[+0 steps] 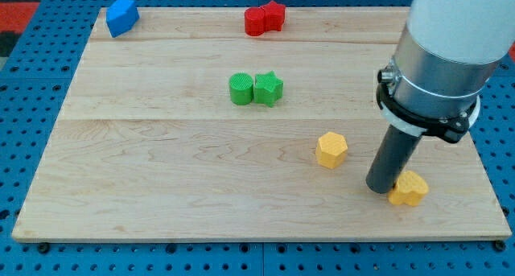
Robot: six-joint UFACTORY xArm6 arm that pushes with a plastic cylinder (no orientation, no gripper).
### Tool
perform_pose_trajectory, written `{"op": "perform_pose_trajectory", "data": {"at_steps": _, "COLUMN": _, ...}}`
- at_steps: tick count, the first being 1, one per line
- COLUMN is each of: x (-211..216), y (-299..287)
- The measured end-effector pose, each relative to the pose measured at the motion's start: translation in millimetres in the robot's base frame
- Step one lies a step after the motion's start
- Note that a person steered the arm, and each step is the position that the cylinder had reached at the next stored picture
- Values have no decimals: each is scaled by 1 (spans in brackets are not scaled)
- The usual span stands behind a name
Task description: Point at the yellow hexagon
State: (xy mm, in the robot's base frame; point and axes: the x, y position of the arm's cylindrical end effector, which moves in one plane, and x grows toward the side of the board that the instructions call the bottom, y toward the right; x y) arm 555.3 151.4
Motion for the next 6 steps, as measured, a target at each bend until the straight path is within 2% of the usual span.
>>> {"op": "perform_pose_trajectory", "data": {"at_steps": 2, "x": 1, "y": 27}}
{"op": "perform_pose_trajectory", "data": {"at_steps": 3, "x": -22, "y": 18}}
{"op": "perform_pose_trajectory", "data": {"at_steps": 4, "x": -71, "y": -13}}
{"op": "perform_pose_trajectory", "data": {"at_steps": 5, "x": -89, "y": -61}}
{"op": "perform_pose_trajectory", "data": {"at_steps": 6, "x": -87, "y": -104}}
